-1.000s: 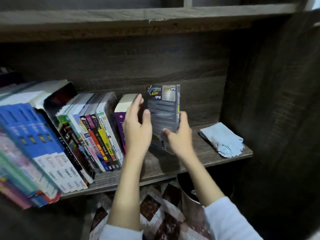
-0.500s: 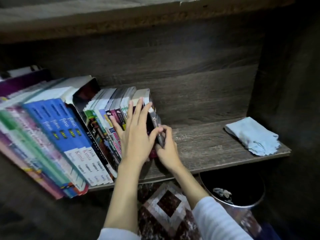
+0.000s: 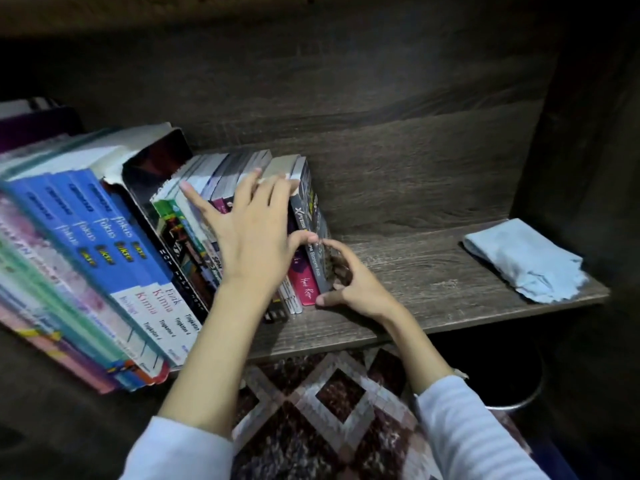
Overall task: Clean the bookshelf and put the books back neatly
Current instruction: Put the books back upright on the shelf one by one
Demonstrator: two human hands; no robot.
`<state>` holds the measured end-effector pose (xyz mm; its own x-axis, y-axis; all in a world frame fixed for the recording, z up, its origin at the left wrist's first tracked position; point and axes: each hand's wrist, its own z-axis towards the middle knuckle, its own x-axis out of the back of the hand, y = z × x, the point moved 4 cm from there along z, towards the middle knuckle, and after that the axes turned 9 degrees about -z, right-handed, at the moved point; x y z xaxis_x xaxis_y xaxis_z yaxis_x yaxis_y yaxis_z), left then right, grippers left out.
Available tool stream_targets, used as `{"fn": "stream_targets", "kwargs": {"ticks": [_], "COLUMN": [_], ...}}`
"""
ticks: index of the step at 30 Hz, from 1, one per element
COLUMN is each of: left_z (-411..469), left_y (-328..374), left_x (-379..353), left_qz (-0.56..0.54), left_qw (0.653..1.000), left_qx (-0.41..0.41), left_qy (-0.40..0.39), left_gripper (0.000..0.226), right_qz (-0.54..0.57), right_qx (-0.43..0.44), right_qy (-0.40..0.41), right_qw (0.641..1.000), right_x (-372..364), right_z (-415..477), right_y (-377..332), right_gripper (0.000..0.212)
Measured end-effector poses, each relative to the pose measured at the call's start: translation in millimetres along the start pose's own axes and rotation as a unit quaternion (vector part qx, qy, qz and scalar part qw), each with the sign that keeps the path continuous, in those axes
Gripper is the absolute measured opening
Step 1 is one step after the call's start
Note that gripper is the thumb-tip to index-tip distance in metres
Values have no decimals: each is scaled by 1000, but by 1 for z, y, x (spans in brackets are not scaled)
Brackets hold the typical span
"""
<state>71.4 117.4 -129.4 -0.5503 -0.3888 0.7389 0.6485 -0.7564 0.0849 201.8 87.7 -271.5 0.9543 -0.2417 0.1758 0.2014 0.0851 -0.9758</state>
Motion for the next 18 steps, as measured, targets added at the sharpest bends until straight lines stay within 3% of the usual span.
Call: {"fn": "stream_targets", "kwargs": {"ticks": [3,8,15,18], "left_z": [-1,-3,-4,-4], "left_y": [5,7,5,4], "left_x": [6,4,2,0], "left_qz": [58,40,45,49], "left_qw": [998,998,997,997], "left_qx": [8,13,-1,-2], "left_qy": [15,41,58,64], "left_gripper": [74,70,68,67], "right_qz": [-19,-104,-153,-214], "right_qx": [-4,-3,-23,-21], "right_qy": [24,45,-14,14], "right_qw": [1000,994,988,977], "right_x": [-1,0,0,1], "right_z": [4,4,2,1], "right_y": [3,5,2,-3], "right_gripper": [97,99,93,92]}}
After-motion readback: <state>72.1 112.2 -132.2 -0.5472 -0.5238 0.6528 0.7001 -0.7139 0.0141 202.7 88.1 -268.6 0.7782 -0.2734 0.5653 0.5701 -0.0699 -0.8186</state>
